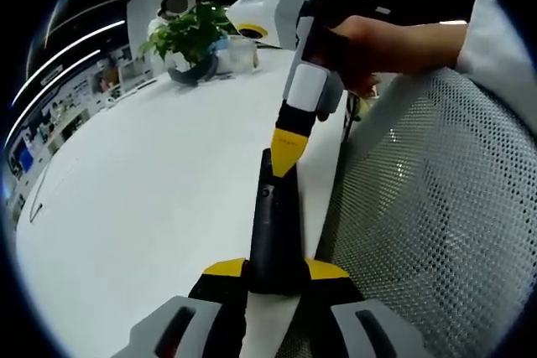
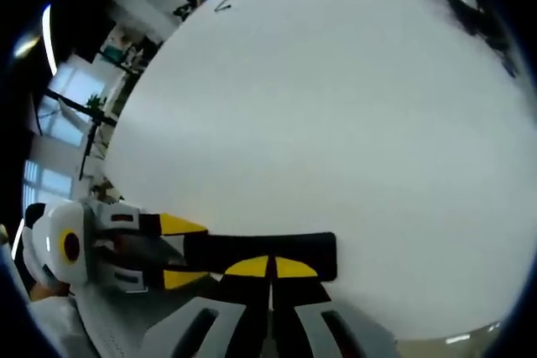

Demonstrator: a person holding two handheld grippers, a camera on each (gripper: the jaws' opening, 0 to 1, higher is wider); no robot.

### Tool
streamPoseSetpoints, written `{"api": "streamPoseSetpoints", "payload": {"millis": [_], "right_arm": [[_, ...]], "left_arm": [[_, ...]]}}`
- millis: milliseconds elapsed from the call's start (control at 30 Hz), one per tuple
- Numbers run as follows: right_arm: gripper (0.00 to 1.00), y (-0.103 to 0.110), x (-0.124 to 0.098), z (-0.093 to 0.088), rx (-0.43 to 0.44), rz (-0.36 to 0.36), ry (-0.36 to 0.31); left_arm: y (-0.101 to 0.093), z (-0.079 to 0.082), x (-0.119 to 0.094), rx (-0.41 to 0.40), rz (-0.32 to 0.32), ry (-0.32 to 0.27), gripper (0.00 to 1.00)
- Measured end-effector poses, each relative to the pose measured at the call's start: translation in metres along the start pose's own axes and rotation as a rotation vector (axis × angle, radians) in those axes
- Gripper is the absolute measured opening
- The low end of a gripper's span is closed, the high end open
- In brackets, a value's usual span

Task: Press the specified remote control buttons in sequence, fully releasing each button before pressing the next.

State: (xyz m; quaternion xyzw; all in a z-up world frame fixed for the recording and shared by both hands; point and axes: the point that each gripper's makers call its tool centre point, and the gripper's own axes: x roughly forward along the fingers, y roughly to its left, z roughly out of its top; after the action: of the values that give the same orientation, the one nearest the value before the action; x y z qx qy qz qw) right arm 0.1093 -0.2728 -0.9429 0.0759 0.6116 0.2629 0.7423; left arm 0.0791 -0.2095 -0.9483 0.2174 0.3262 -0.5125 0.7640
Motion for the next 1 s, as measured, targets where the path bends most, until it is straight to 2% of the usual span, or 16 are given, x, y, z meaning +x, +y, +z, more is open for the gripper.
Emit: {"api": "streamPoseSetpoints", "payload": {"millis": [433, 600, 800, 933, 1000], "right_arm": [[0.0, 0.002, -0.001, 0.0, -0.021, 0.001, -0.002], [0.0, 0.001, -0.001, 0.0, 0.0, 0.0, 0.01], [0.0, 0.005, -0.002, 0.002, 0.038, 0.035, 0.005], [0.0, 0.013, -0.003, 0.007, 0.013, 0.06, -0.023], [0.0, 0.015, -0.002, 0.007, 0.016, 0.08, -0.017]], "left_arm": [[0.001, 0.001, 0.002, -0.014, 0.014, 0.022, 0.24], [0.0, 0.001, 0.003, -0.011, 0.01, 0.019, 0.24], [-0.001, 0.001, 0.002, -0.004, 0.002, 0.024, 0.24], [-0.005, 0.001, 0.002, 0.011, -0.013, 0.023, 0.24], [-0.006, 0.002, 0.002, 0.04, -0.014, 0.023, 0.24]]}}
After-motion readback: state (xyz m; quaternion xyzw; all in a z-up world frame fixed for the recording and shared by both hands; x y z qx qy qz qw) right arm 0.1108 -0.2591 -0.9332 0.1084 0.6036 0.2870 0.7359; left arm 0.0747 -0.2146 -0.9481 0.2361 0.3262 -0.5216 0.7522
